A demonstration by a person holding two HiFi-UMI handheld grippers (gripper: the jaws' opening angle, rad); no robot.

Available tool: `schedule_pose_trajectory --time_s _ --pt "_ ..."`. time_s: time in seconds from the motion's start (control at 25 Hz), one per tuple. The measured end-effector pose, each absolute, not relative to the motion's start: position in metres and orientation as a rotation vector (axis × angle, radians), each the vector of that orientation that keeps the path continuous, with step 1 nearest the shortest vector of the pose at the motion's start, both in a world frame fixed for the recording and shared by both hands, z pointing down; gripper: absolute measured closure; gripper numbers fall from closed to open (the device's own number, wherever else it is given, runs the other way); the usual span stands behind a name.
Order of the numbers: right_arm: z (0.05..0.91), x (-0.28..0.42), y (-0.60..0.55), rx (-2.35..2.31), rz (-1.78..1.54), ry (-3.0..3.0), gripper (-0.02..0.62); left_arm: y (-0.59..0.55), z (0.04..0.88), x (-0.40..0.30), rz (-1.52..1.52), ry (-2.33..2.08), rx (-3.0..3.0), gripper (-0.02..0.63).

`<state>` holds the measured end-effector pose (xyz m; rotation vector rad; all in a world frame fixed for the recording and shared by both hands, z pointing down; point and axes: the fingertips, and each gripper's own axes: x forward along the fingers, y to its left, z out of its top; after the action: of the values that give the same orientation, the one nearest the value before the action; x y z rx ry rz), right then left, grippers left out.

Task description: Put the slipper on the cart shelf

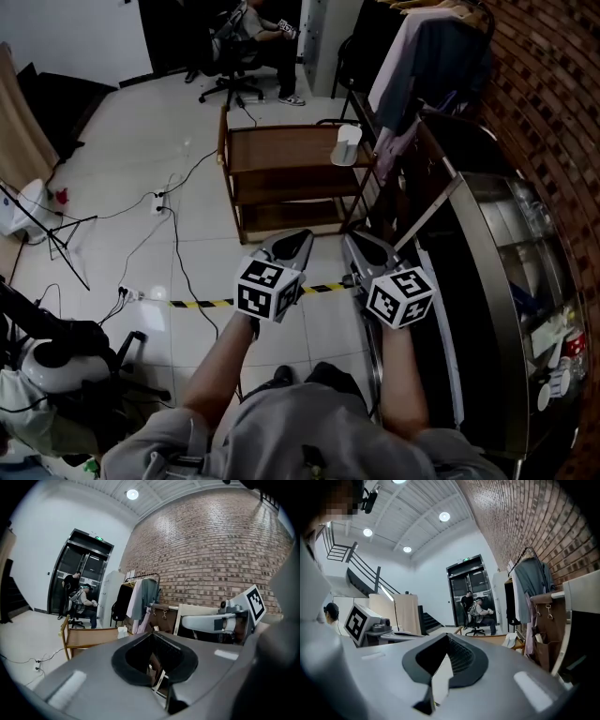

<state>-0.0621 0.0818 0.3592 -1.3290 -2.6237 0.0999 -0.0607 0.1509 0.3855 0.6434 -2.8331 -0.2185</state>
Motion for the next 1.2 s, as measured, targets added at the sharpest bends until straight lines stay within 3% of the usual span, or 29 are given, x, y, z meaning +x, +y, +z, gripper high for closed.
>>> schedule_pose_trajectory --time_s 0.32,0.72,1.2 --pt "0.376 -0.148 0.094 -1.298 0.121 -2.625 0.595 0.167 0.405 -0.147 -0.227 -2.802 0.649 0.598" --pt "0.378 -0.305 0.075 -1.273 0.161 -2.647 0.595 0.142 0.411 -0.302 -0.182 -2.767 0.677 0.598" --pt "0.403 -0.431 0.094 -1.239 0.158 -2.622 0.595 0.169 0.422 -0.423 -0.183 -2.762 0.633 0.598"
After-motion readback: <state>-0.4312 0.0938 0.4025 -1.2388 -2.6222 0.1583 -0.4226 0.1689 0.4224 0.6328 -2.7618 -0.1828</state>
